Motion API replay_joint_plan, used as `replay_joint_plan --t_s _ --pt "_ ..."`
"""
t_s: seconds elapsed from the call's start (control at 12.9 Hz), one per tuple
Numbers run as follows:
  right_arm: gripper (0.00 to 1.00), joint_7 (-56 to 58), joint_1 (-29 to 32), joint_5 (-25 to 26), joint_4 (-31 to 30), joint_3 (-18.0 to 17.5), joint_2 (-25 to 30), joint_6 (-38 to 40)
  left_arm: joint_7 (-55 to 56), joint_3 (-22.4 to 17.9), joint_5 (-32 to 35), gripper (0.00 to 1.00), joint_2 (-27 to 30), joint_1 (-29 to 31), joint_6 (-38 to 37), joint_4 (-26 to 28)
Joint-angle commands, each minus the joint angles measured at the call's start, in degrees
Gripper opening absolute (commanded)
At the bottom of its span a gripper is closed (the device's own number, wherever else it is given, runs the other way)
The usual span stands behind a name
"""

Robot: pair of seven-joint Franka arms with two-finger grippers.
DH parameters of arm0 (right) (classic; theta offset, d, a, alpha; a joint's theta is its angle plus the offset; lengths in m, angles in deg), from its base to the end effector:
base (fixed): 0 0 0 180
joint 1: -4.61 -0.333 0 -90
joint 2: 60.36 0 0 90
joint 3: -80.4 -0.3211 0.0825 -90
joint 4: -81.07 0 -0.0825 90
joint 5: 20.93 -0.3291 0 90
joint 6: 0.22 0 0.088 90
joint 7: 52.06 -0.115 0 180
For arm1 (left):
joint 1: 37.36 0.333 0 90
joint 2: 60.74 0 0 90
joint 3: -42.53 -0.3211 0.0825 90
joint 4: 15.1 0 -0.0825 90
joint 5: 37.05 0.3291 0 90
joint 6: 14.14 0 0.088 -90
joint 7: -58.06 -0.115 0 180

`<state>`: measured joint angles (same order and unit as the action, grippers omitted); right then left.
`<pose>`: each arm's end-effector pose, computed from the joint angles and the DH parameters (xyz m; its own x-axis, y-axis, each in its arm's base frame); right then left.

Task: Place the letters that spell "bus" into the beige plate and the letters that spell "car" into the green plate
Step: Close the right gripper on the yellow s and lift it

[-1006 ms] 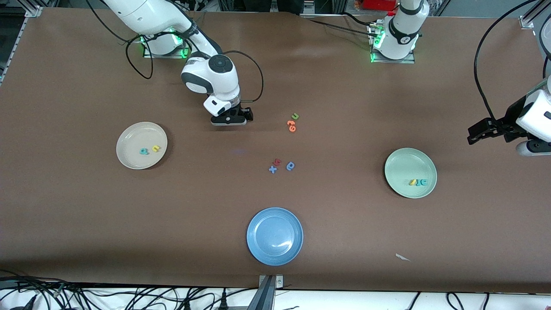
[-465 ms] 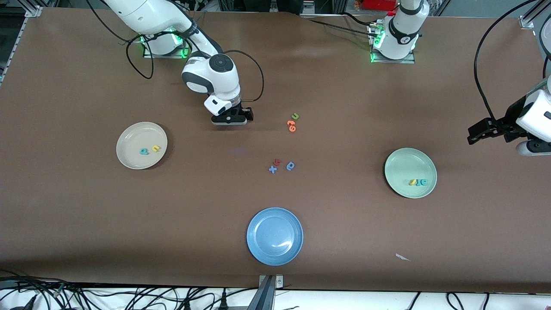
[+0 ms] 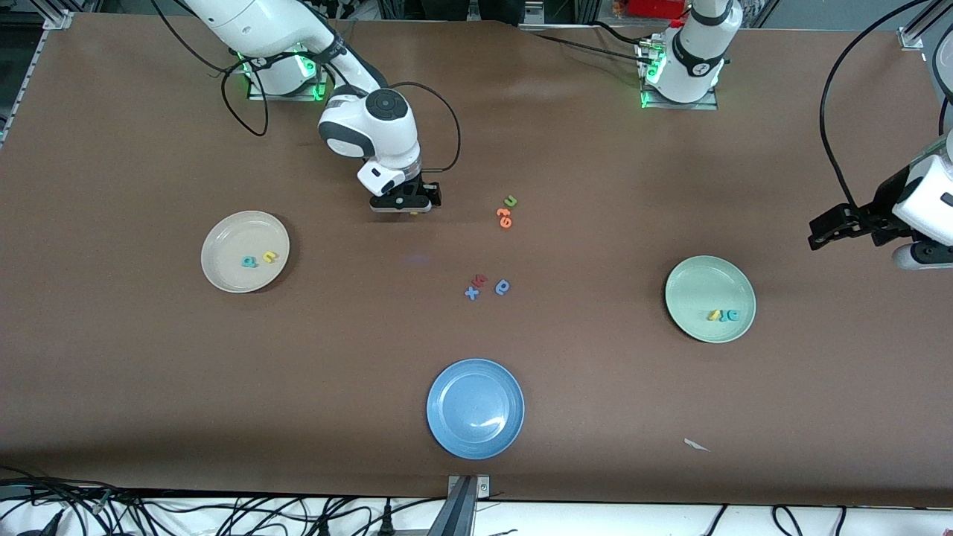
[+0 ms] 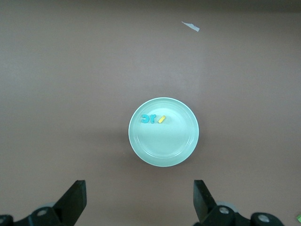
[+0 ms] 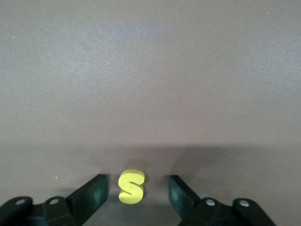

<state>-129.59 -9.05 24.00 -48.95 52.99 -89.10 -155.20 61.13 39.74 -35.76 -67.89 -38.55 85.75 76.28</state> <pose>0.3632 0.3500 0.2066 0.9919 0.0212 0.1250 0.0204 -0.9998 0.0075 0.5500 0.0160 0.5613 0.9967 0.0770 0.0253 0.0777 -0.9966 -0.0270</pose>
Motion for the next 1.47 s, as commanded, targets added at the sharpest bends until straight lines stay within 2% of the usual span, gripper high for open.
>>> replay_joint_plan --t_s 0.0,0.46,0.77,1.01,1.39 --pt "0.54 -1.8 -0.1 2.3 -0.1 -0.4 -0.9 -0.4 -0.3 -0.2 -1.3 1.0 0.3 -0.2 0.5 0.2" --pt "0.07 -1.7 0.0 2.5 -0.1 -0.4 -0.9 -0.4 -0.3 -0.2 -1.3 1.0 0.3 -0.2 0.5 0.2" --pt "0.05 -1.4 0.0 2.5 -0.1 -0.4 -0.5 -0.3 -0.3 -0.2 -1.3 1.0 0.3 -0.2 0.5 0.2" --pt "0.04 0.7 0.6 2.5 -0.1 -0.4 1.8 0.1 -0.3 -0.2 -1.3 1.0 0.3 -0.2 0.4 0.2" --pt "0.02 6.6 4.9 2.4 -1.4 -0.5 4.9 0.5 -0.3 -0.2 -1.3 1.0 0.3 -0.2 0.4 0.2"
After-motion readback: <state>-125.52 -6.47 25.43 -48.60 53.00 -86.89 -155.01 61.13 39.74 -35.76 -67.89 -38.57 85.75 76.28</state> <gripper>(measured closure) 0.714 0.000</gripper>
